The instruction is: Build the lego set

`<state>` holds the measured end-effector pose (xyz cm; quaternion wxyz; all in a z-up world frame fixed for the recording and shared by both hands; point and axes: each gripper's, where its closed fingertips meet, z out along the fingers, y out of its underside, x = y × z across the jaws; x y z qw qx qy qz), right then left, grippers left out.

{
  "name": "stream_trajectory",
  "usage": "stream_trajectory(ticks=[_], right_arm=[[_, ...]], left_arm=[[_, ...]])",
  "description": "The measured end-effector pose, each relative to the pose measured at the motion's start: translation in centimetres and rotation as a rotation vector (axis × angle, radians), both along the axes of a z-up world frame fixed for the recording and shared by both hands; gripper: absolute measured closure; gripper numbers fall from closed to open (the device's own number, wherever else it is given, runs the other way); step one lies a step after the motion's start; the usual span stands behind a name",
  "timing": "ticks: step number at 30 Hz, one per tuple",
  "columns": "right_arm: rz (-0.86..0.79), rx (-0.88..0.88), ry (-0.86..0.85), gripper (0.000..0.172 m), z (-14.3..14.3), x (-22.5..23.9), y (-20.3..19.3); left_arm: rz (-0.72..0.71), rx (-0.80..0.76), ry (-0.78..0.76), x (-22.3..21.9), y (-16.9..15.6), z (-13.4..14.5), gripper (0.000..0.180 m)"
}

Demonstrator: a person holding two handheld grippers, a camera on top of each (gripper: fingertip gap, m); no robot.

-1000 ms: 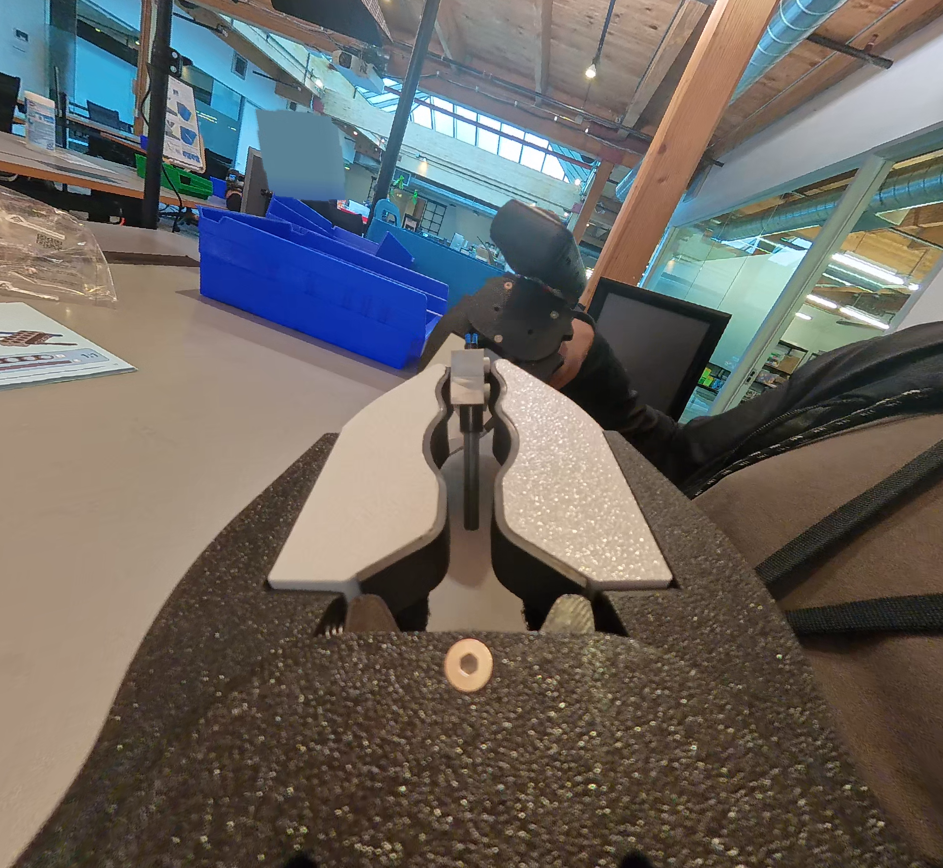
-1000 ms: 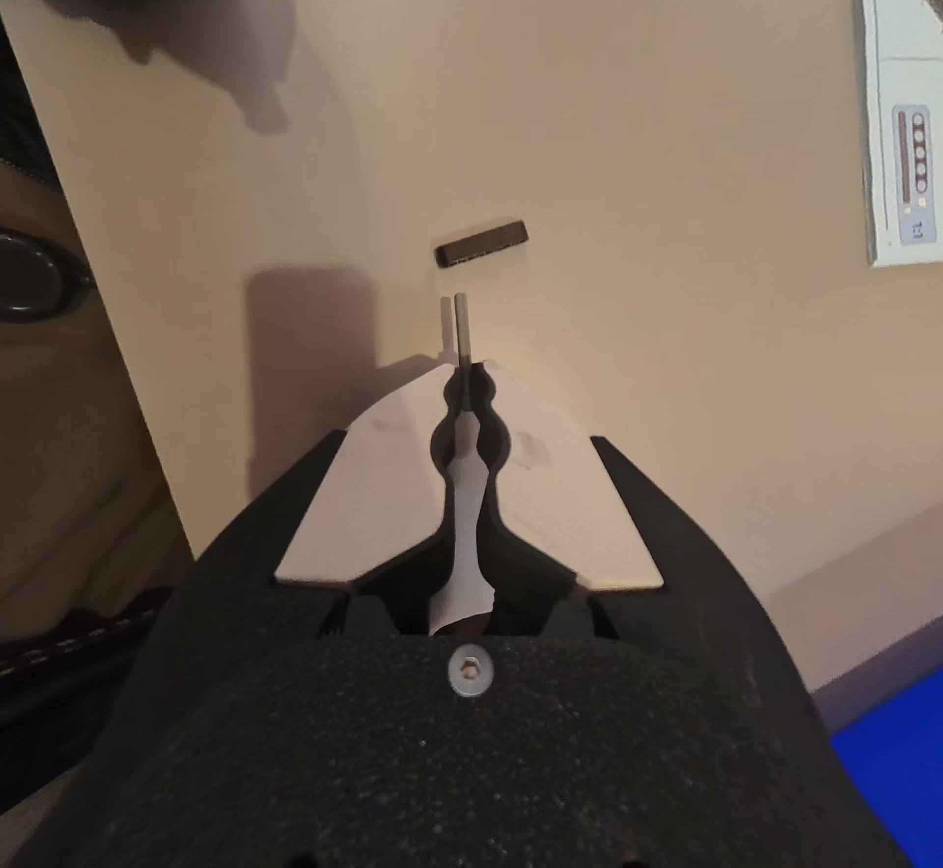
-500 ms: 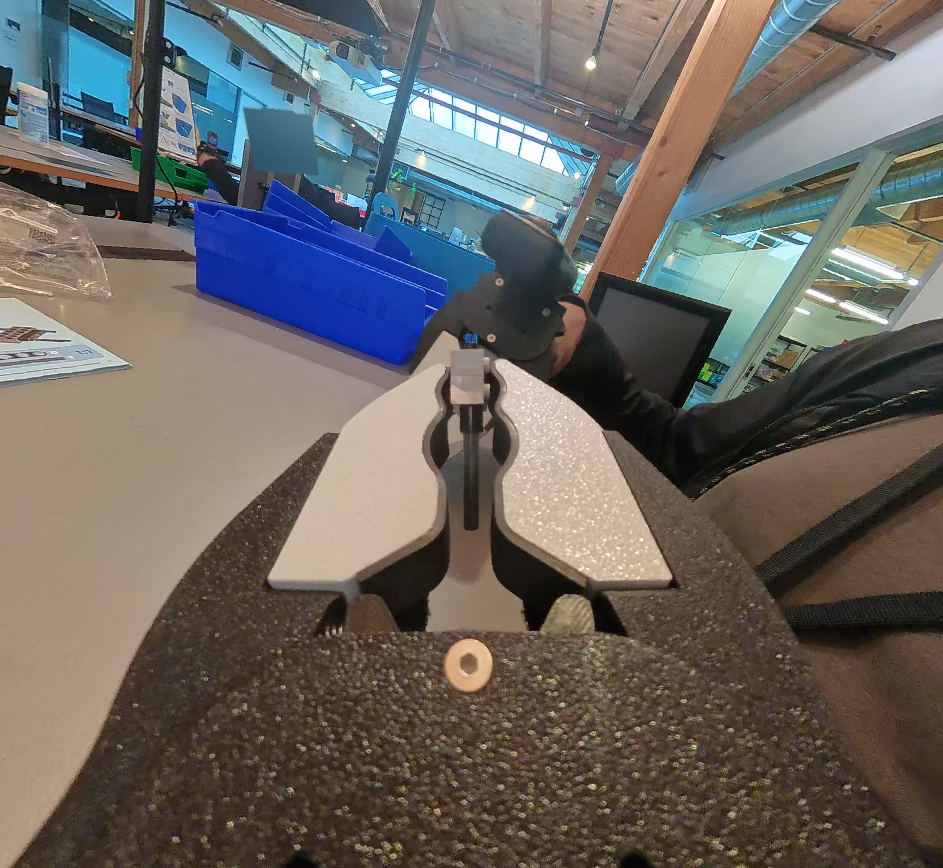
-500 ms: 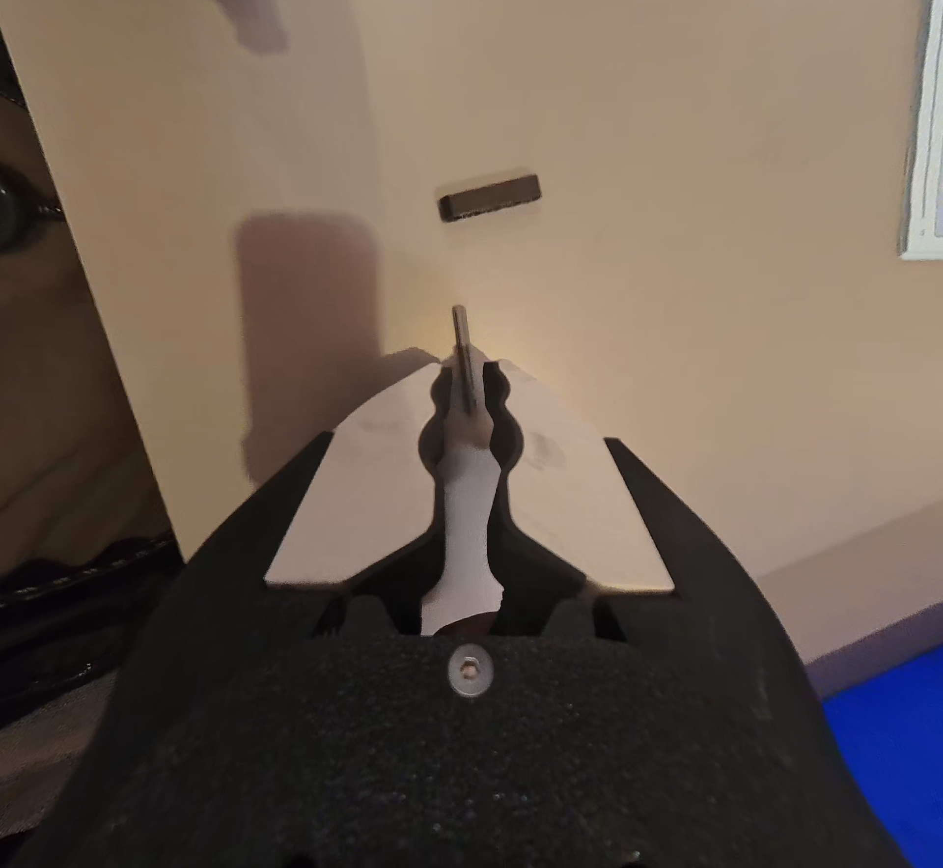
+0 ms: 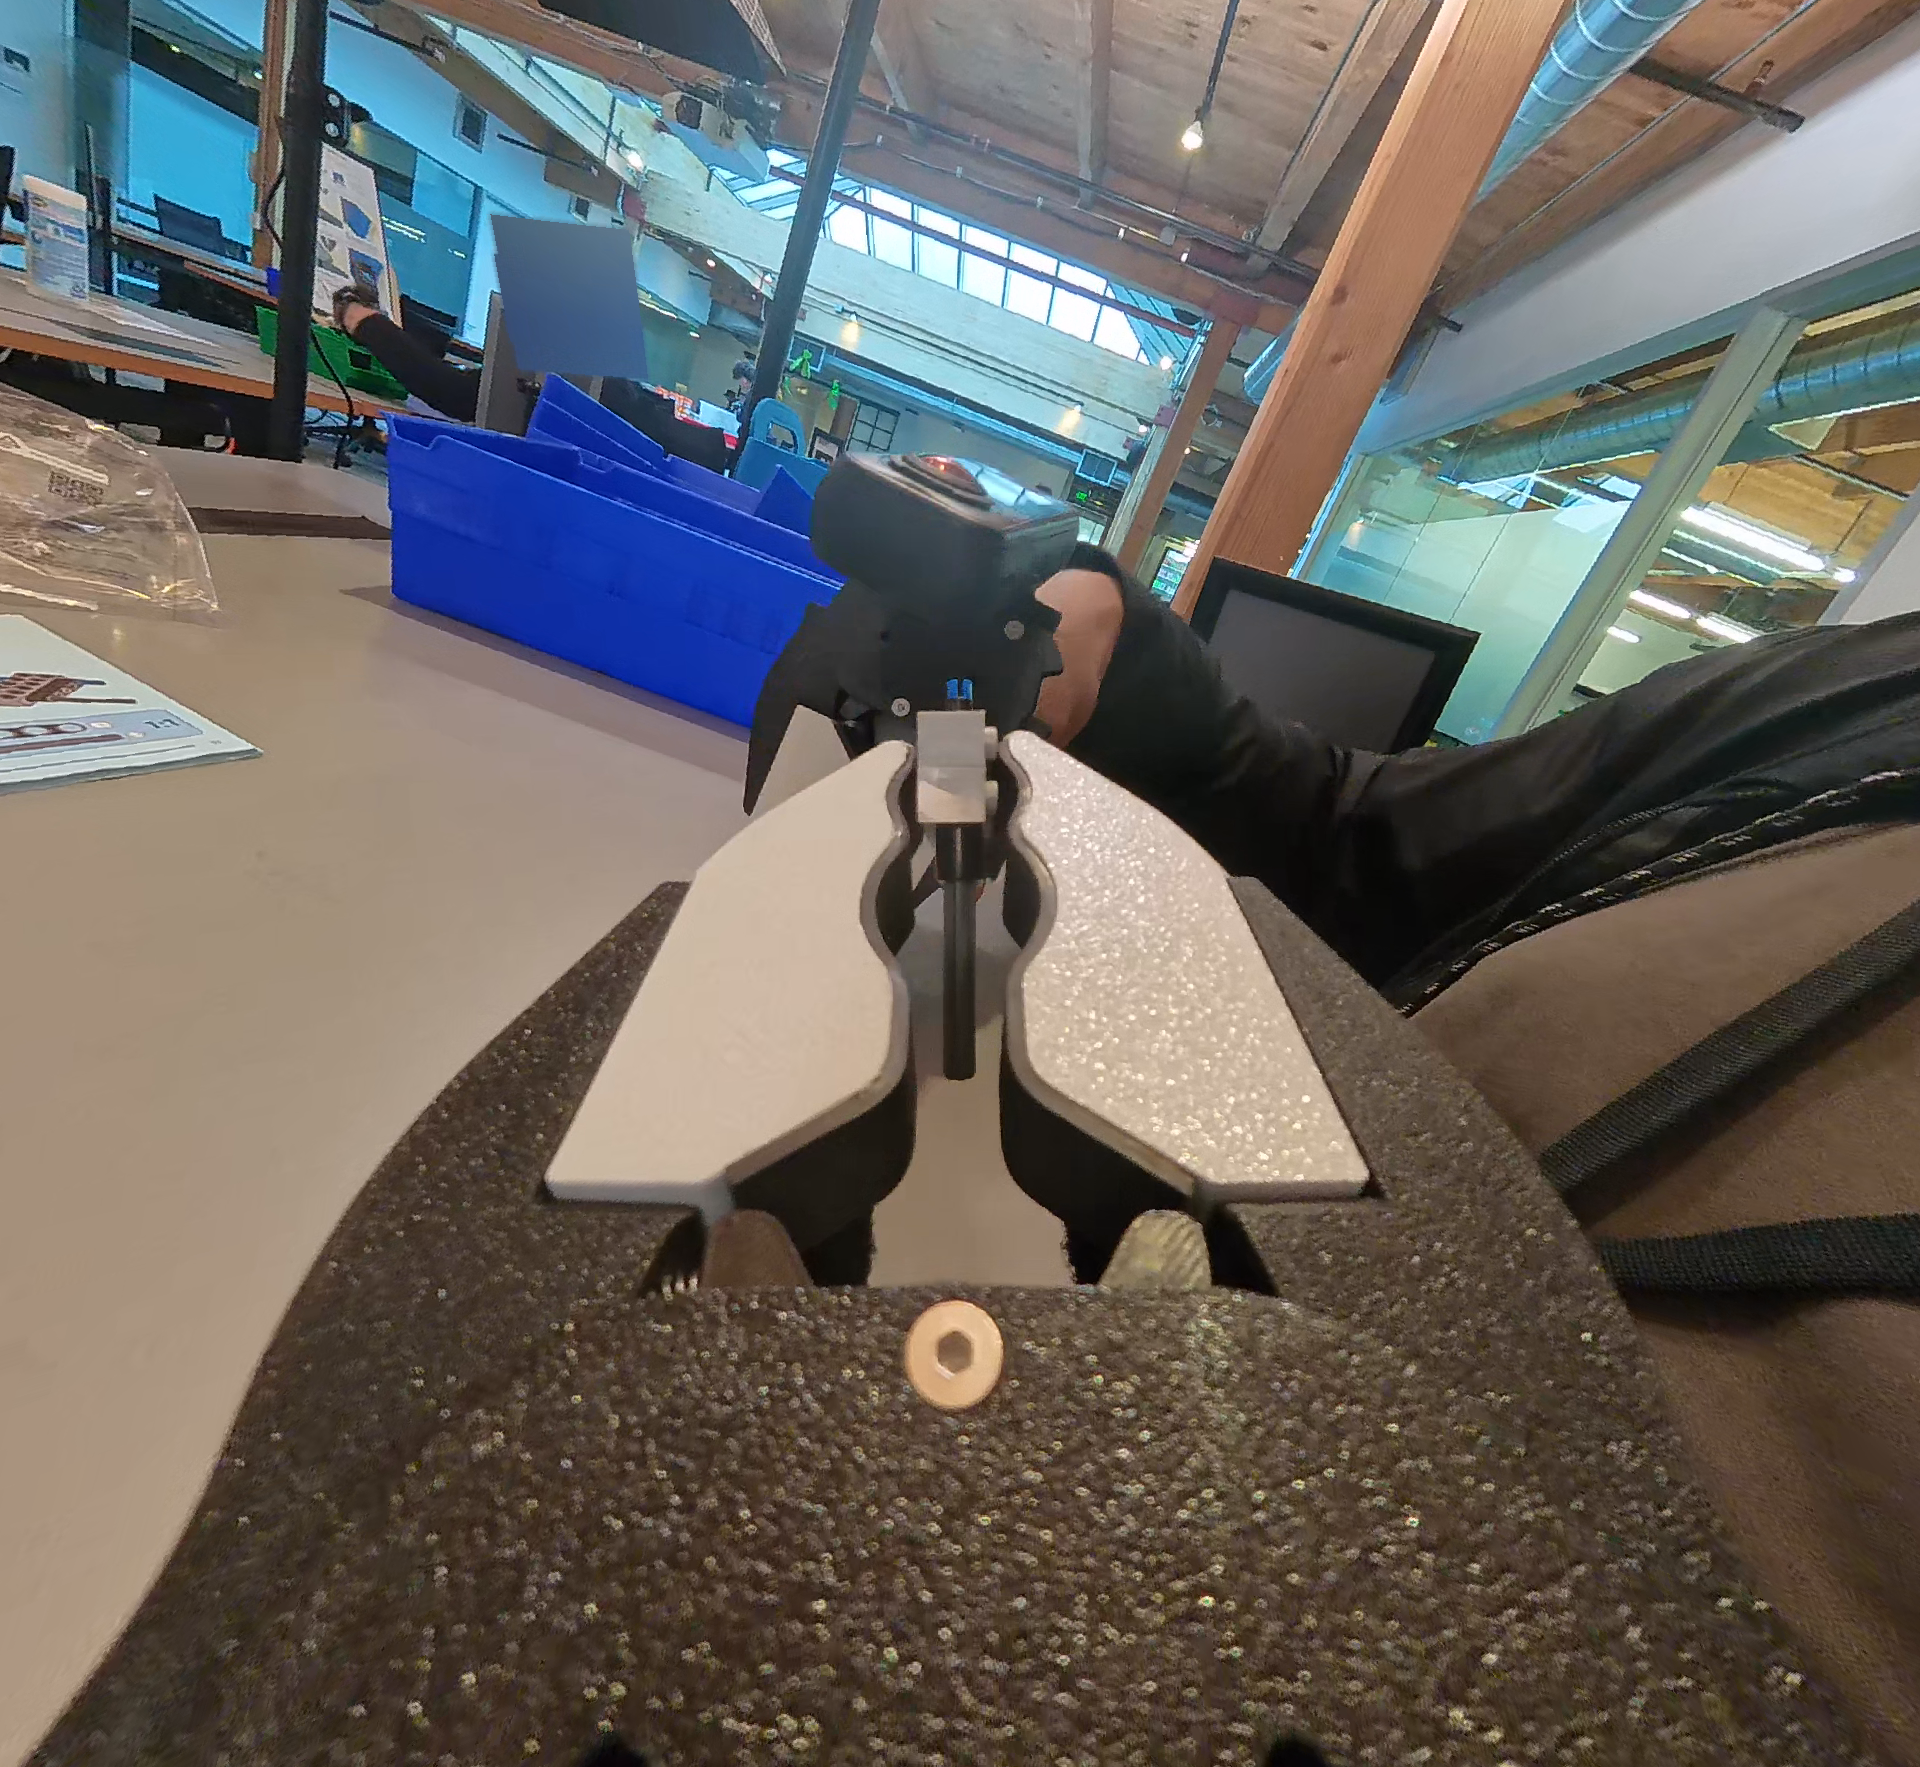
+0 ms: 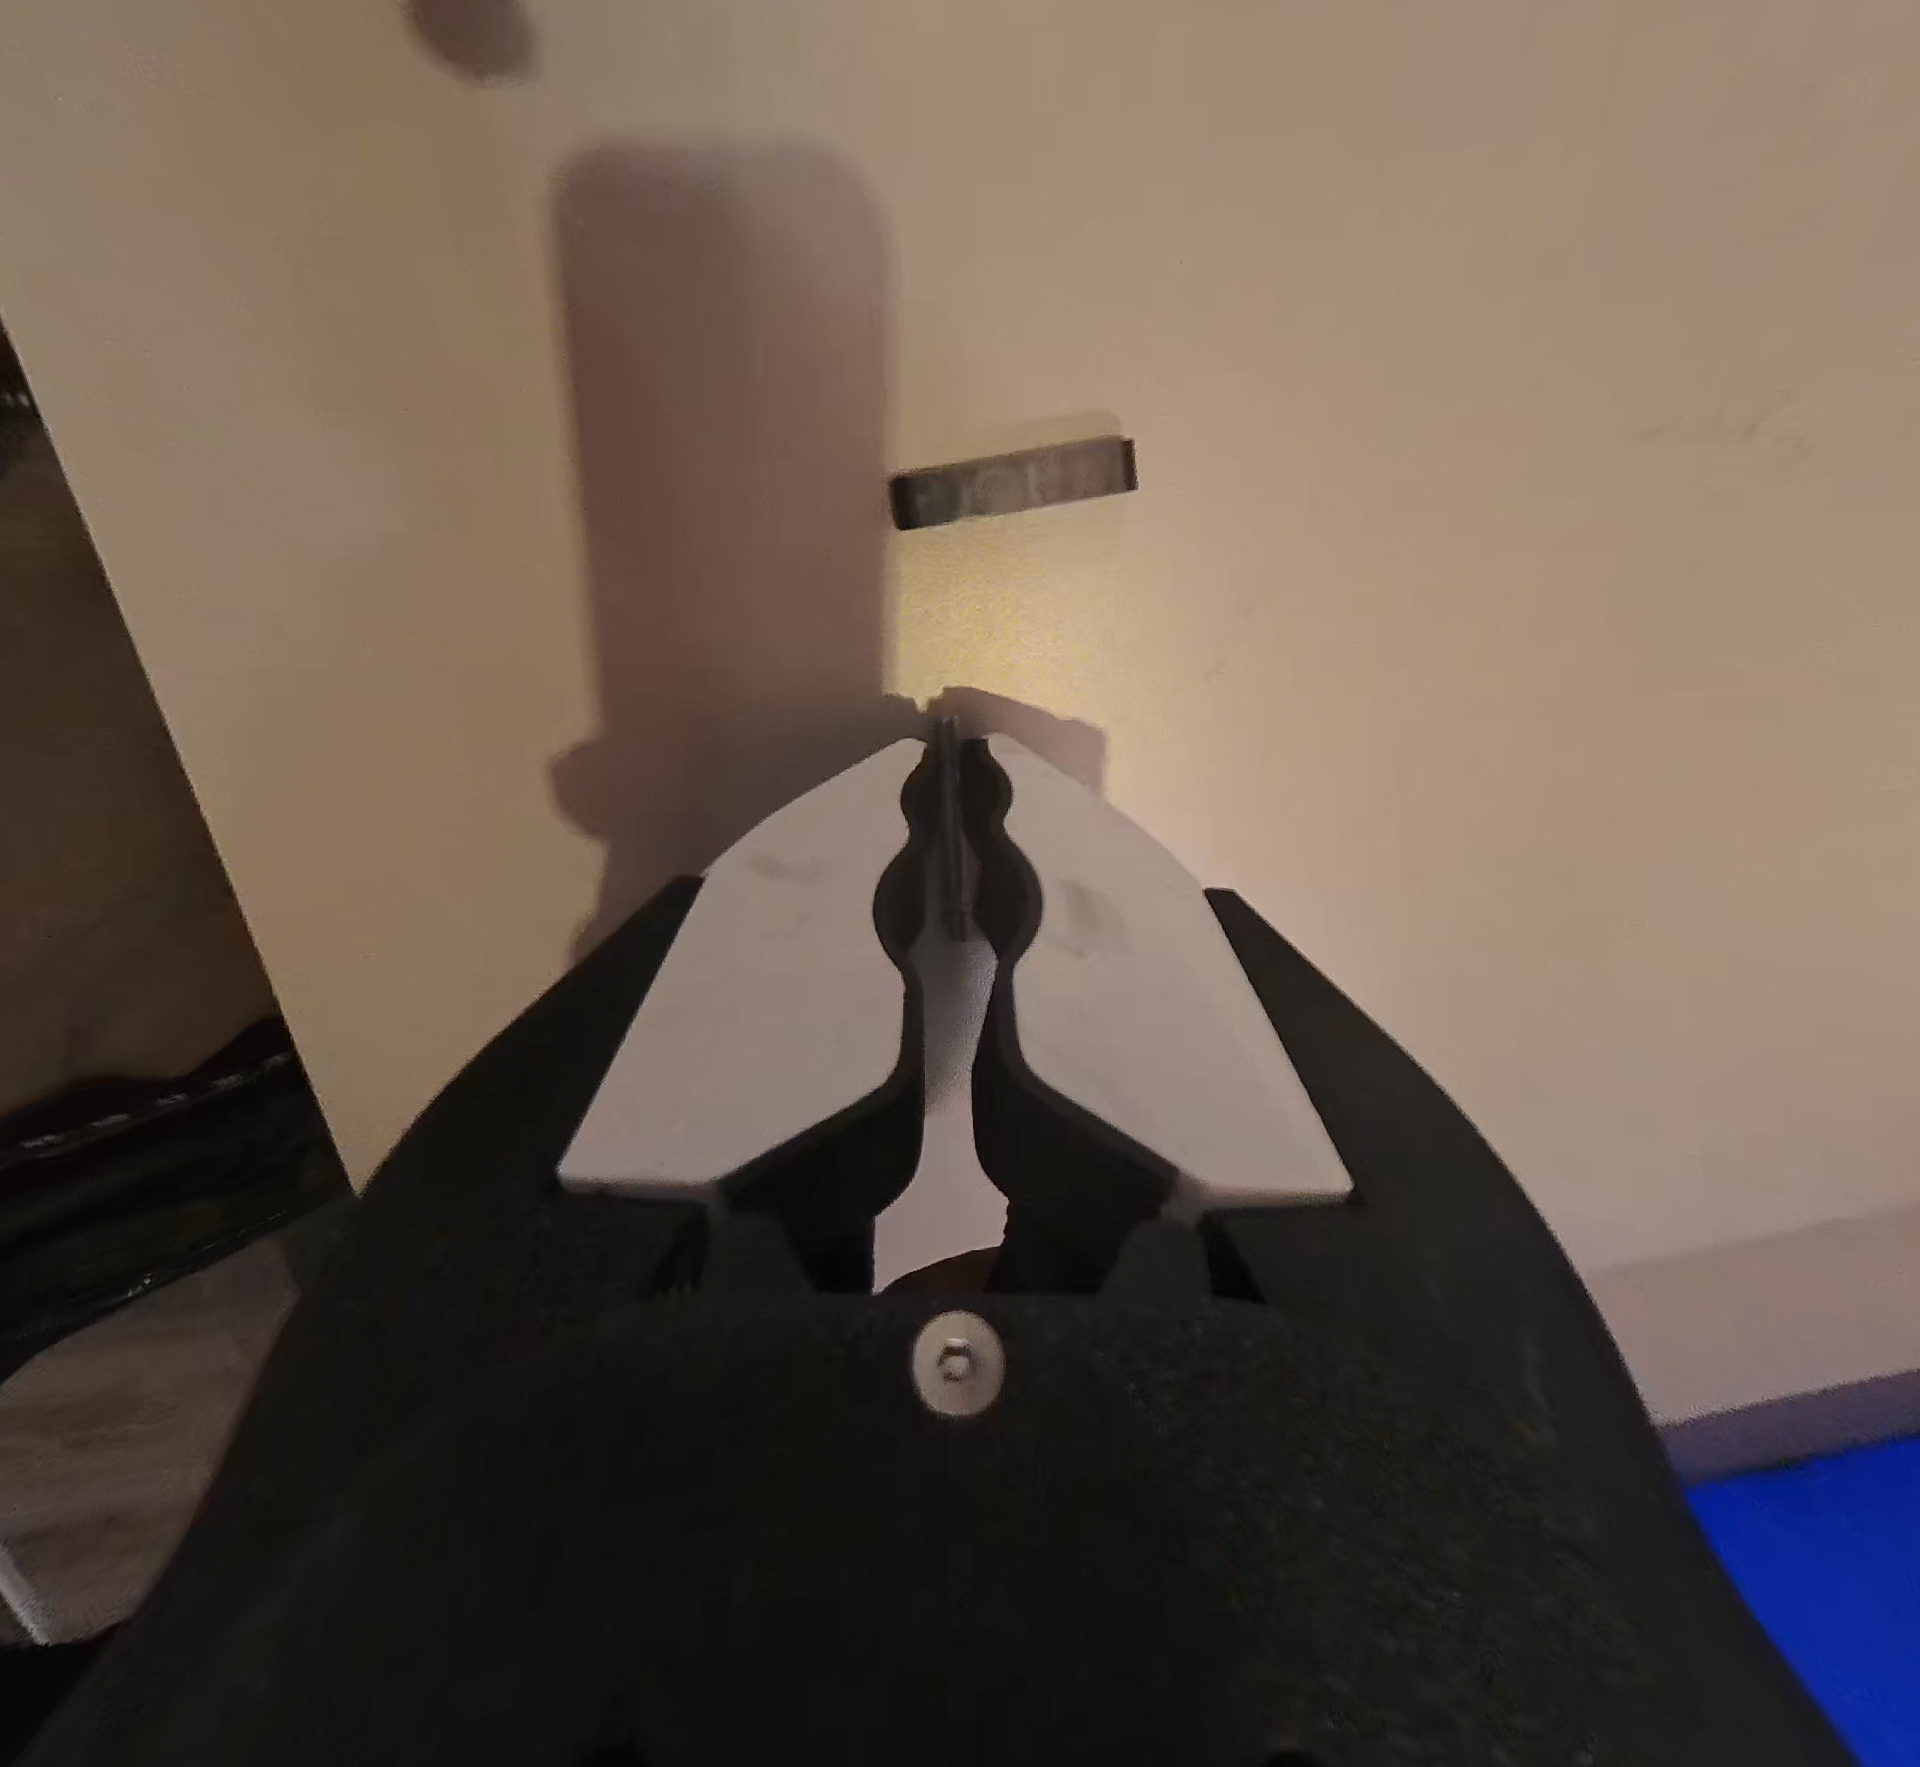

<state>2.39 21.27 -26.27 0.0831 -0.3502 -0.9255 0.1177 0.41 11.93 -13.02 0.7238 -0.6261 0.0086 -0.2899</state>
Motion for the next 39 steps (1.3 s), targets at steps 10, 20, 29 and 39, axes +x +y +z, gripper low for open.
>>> stream_trajectory(ticks=[10, 20, 29, 39], right_arm=[[-0.244, -0.704, 0.601, 0.168, 13.3, -5.6, -3.2], [-0.172, -1.347, 0.829, 0.168, 21.9, -3.5, -10.1], [-0.202, -1.324, 0.846, 0.168, 19.2, -3.8, -11.2], [-0.229, -1.384, 0.824, 0.168, 18.7, -3.7, -11.1]], left_arm=[[-0.060, 0.082, -0.131, -0.1, -0.5, 1.2, 0.168], [-0.076, 0.137, -0.091, 1.0, -0.8, 1.8, 0.168], [-0.041, 0.139, -0.041, 1.1, -0.8, 1.7, 0.168], [-0.036, 0.123, -0.022, 1.2, -0.7, 1.5, 0.168]])
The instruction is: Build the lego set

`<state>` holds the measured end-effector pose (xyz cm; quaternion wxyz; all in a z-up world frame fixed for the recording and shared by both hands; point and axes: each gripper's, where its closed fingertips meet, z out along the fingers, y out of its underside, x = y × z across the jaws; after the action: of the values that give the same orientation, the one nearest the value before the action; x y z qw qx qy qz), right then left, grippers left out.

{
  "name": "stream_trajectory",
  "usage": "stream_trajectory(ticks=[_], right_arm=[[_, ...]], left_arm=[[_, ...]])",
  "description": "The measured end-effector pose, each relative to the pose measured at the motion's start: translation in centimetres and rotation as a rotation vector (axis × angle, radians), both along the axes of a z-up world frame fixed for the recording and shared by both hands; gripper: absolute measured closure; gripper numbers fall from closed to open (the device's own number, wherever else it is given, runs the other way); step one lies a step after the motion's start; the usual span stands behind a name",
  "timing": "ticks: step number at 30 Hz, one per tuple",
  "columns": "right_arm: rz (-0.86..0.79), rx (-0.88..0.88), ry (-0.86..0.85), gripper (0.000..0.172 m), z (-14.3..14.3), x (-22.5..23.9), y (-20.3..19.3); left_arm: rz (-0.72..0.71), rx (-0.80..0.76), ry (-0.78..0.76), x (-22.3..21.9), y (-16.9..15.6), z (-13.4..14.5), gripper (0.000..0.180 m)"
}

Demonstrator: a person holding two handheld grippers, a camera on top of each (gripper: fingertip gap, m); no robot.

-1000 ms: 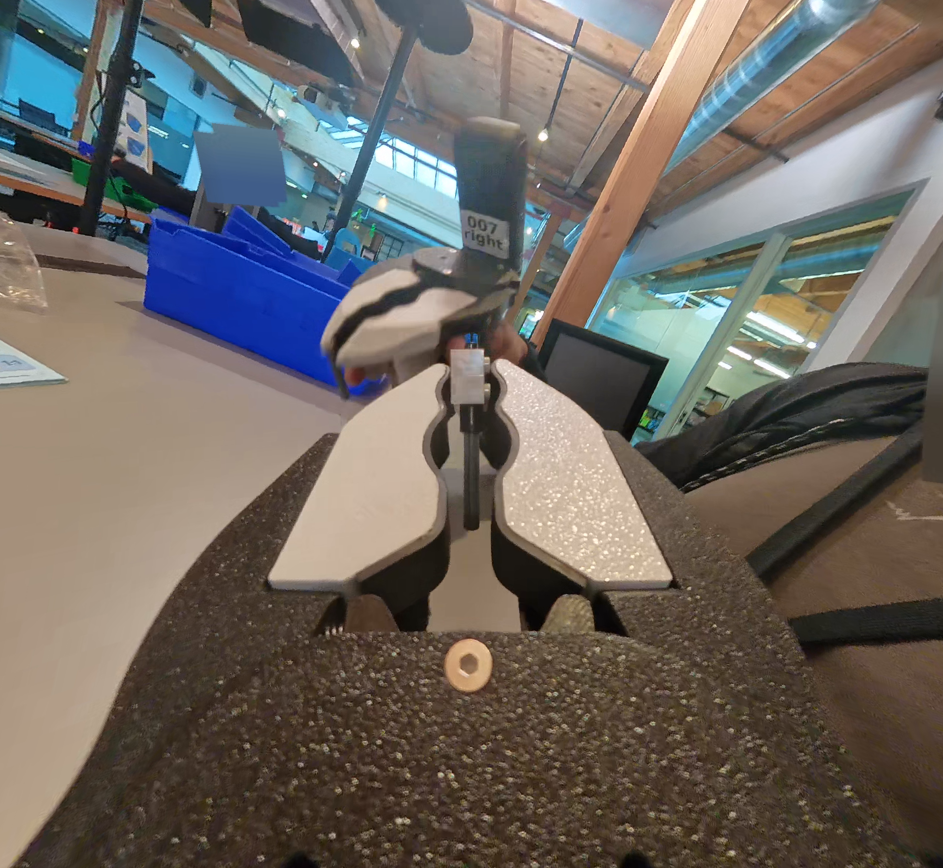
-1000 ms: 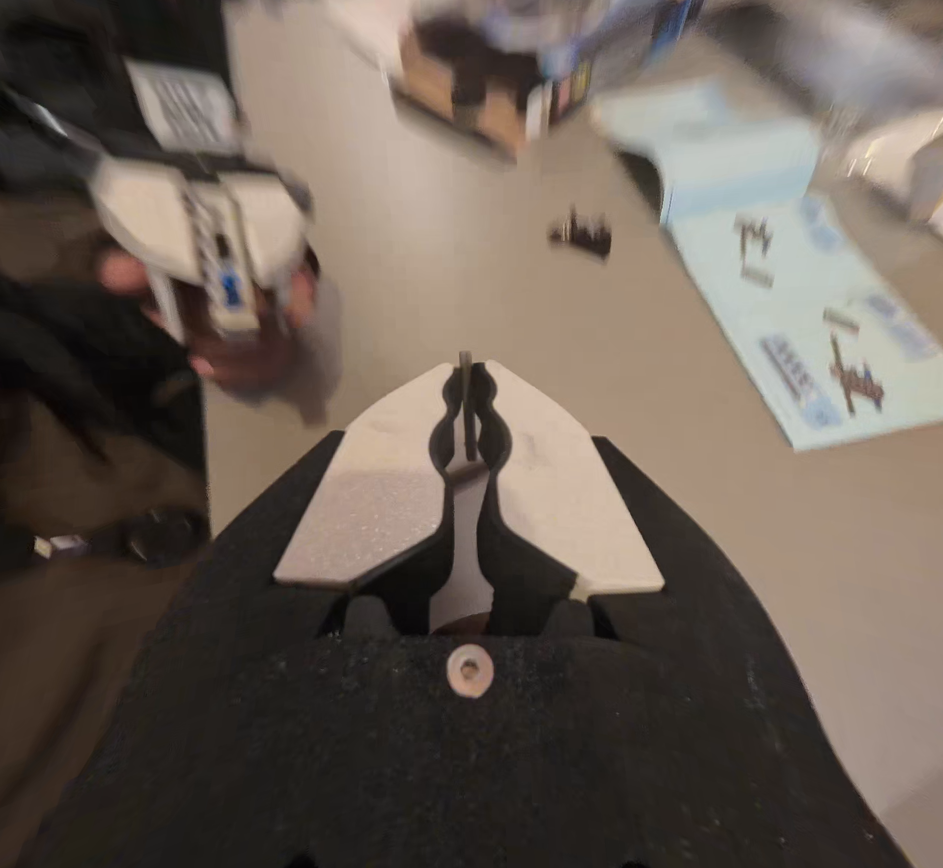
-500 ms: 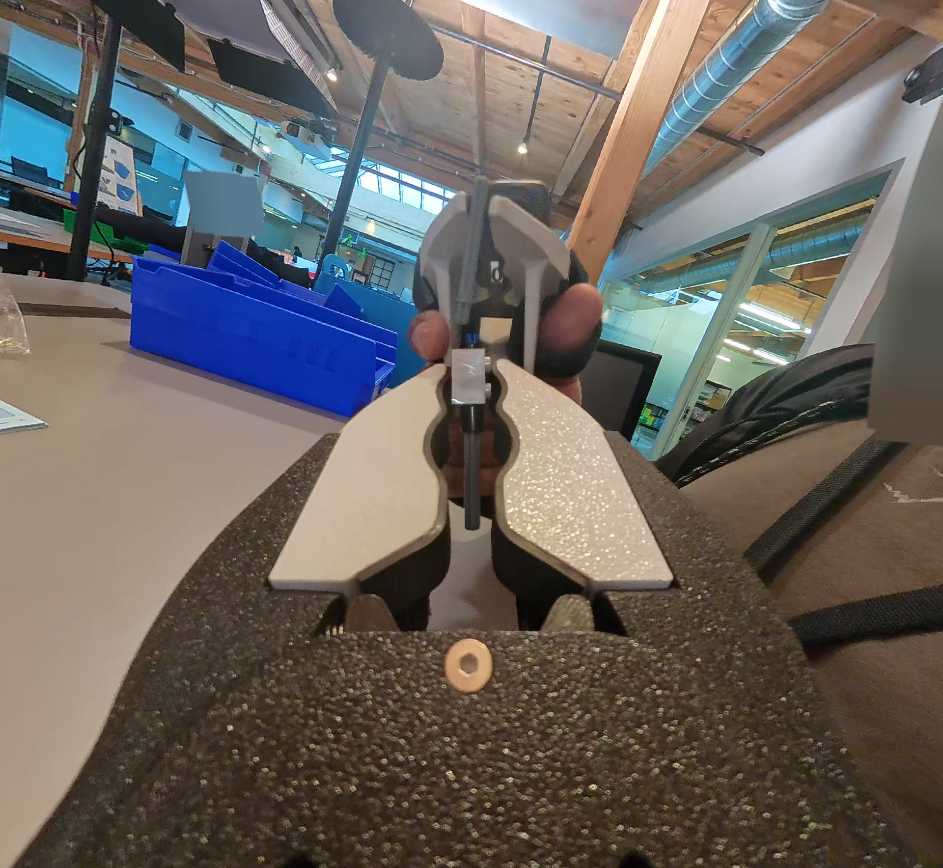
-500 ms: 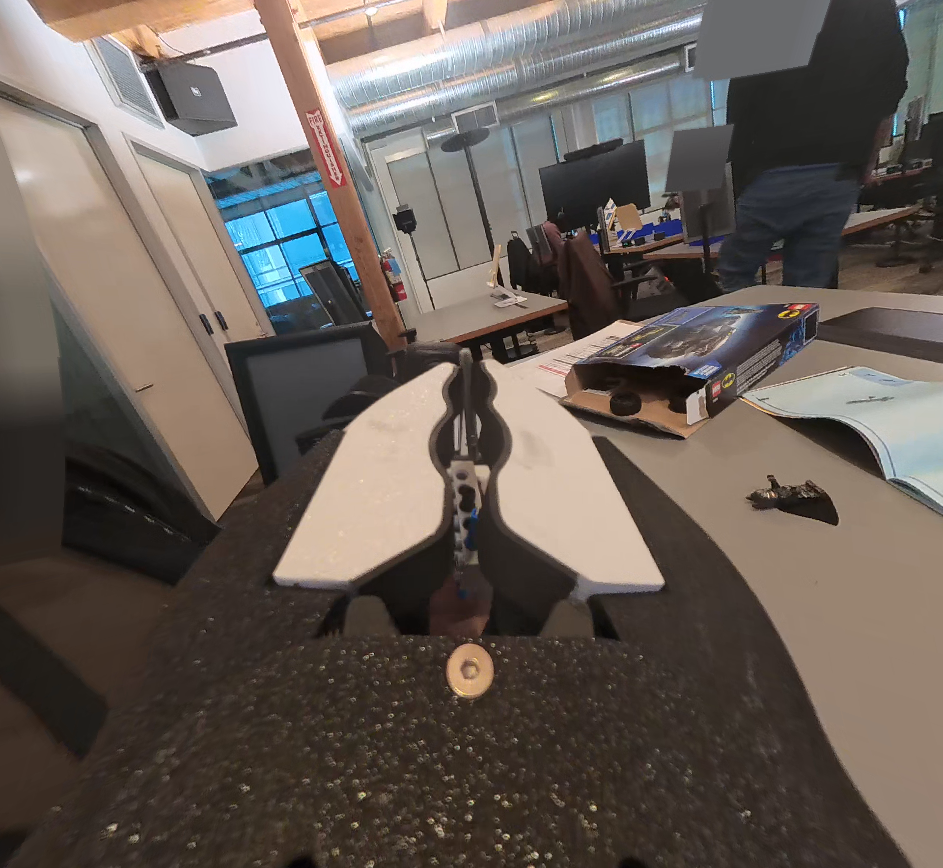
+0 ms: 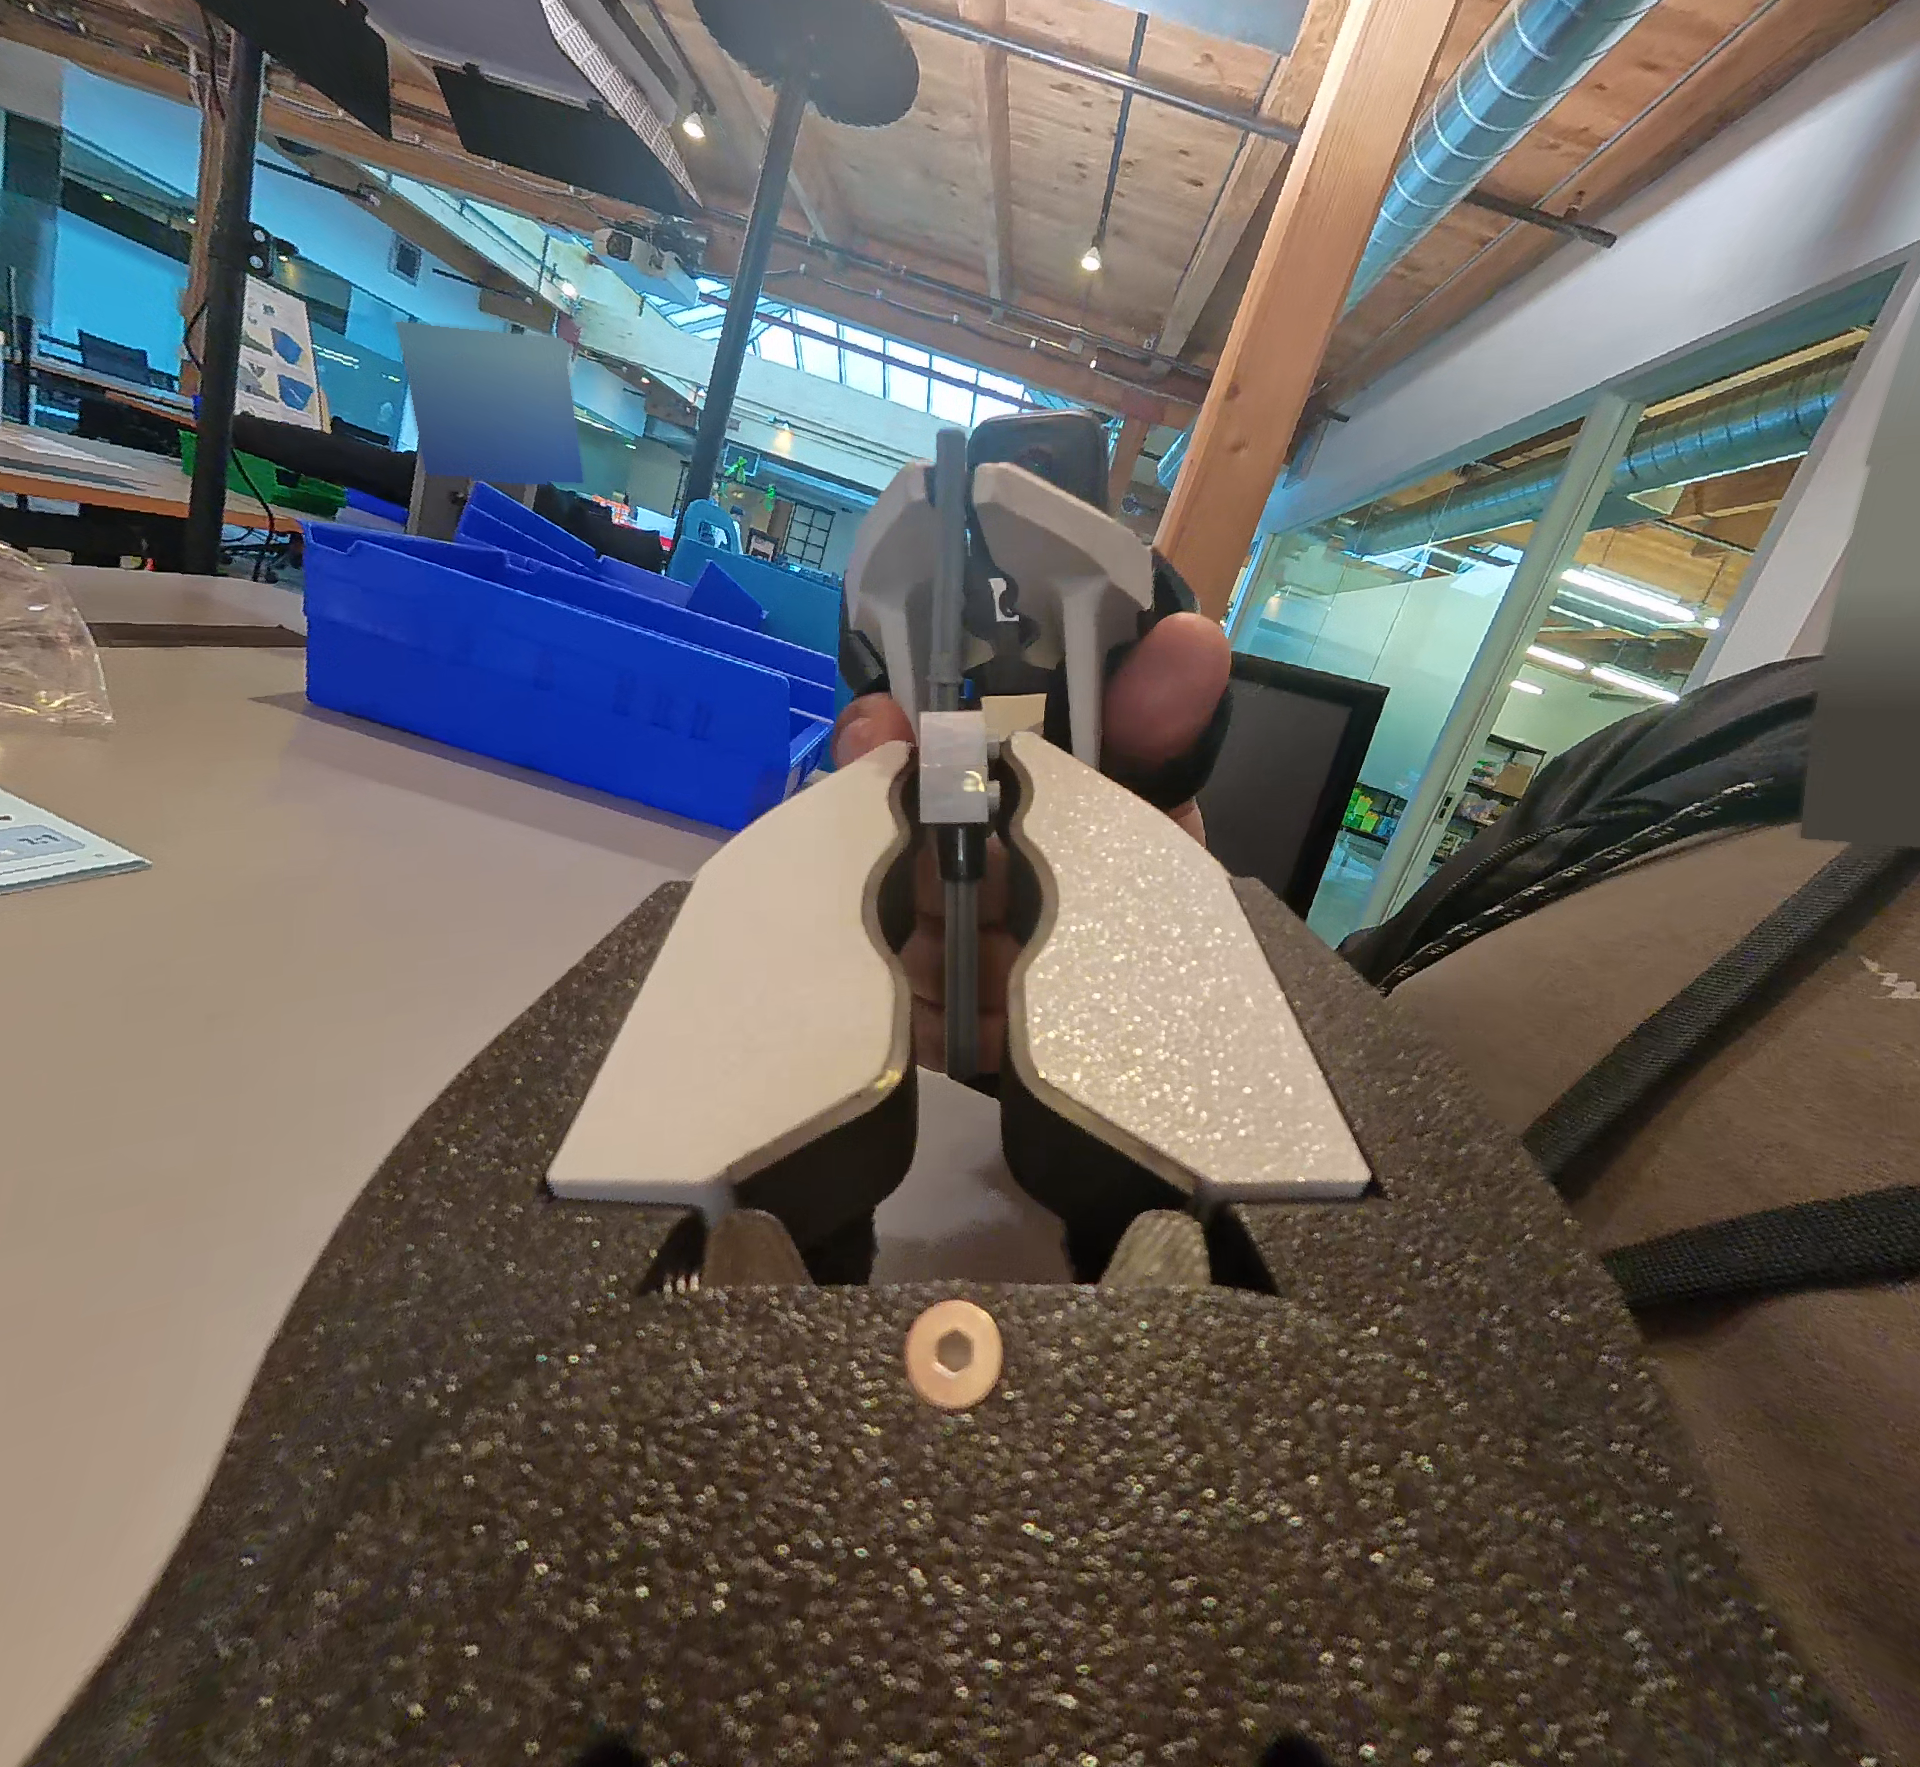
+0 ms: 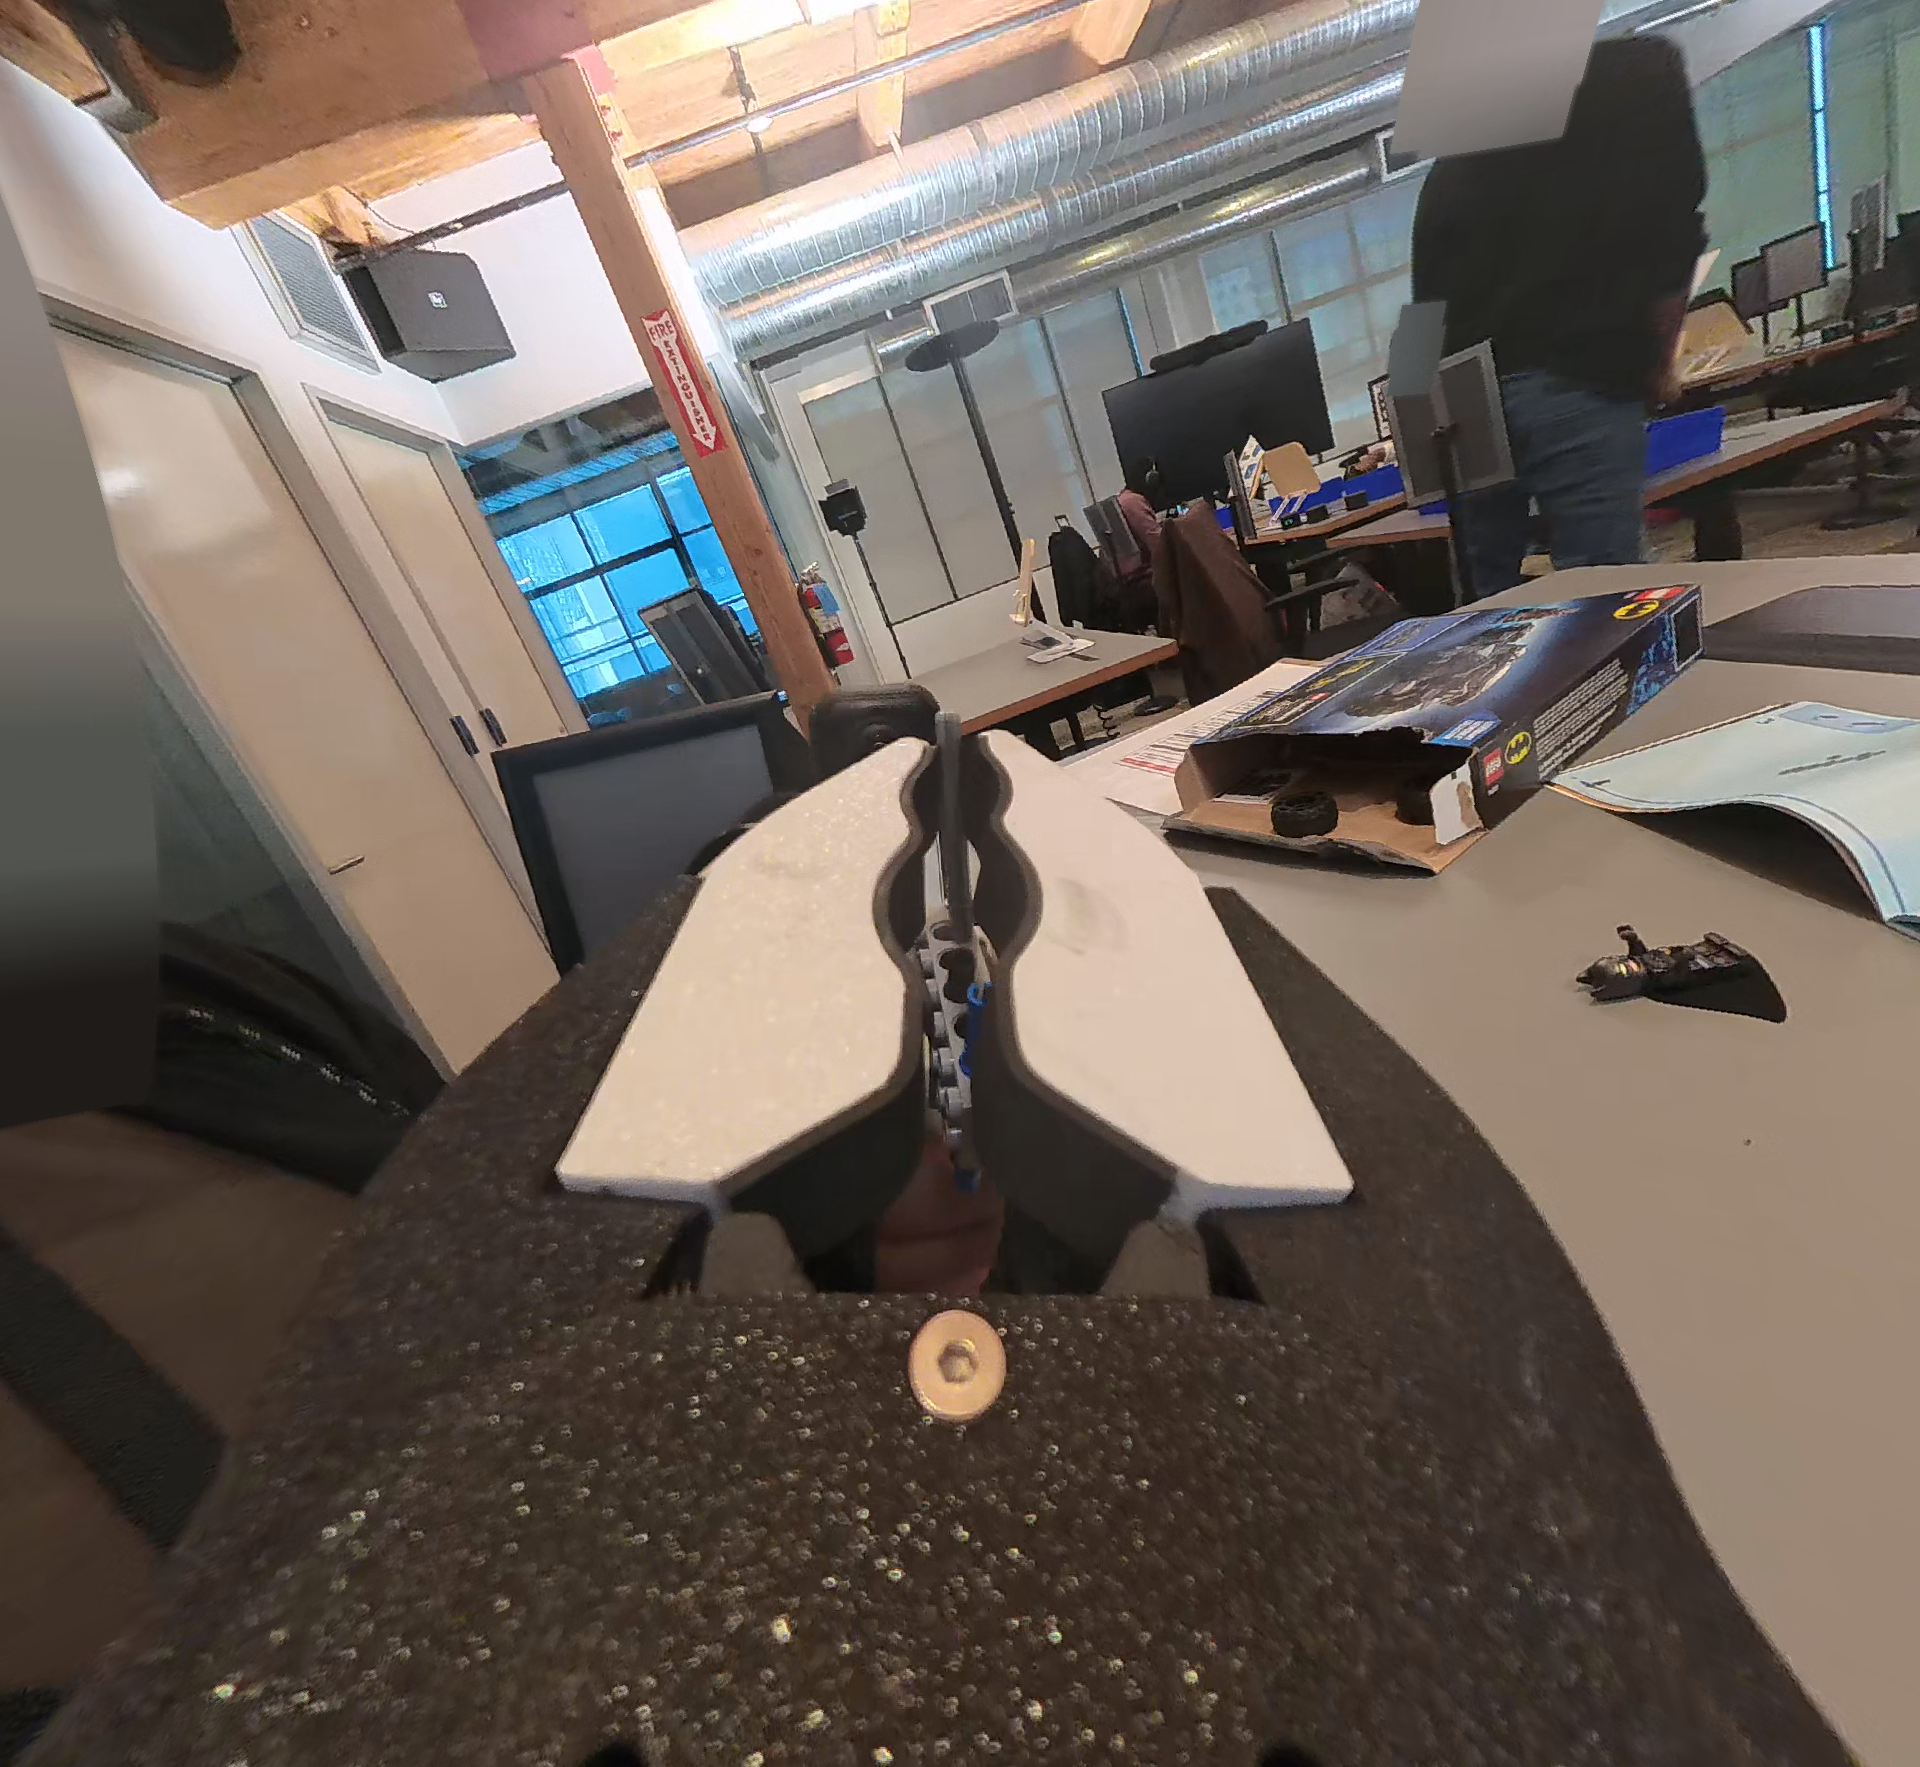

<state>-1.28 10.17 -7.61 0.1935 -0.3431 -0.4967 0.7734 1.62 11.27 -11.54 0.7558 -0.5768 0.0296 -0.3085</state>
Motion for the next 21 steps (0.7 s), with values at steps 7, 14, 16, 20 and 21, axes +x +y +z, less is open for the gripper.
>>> stream_trajectory(ticks=[7, 14, 16, 20, 21], right_arm=[[-0.009, 0.037, 0.040, 0.168, 0.2, 0.3, 0.0], [-0.078, 0.144, 0.082, 0.168, 0.3, 0.5, 0.1], [-0.121, 0.165, 0.097, 0.168, 0.5, 0.5, 0.5], [-0.184, 0.189, 0.119, 0.167, 0.9, 0.7, 0.8], [-0.203, 0.195, 0.119, 0.168, 0.9, 0.7, 0.7]], left_arm=[[0.002, 0.008, -0.012, -0.2, -0.1, 0.1, 0.168], [0.035, 0.000, 0.045, 0.1, 0.1, 0.0, 0.168], [0.062, -0.009, 0.060, -0.1, 0.2, -0.2, 0.168], [0.169, -0.003, 0.119, -0.9, 0.3, -0.1, 0.168], [0.200, 0.001, 0.151, -1.0, 0.3, -0.1, 0.169]])
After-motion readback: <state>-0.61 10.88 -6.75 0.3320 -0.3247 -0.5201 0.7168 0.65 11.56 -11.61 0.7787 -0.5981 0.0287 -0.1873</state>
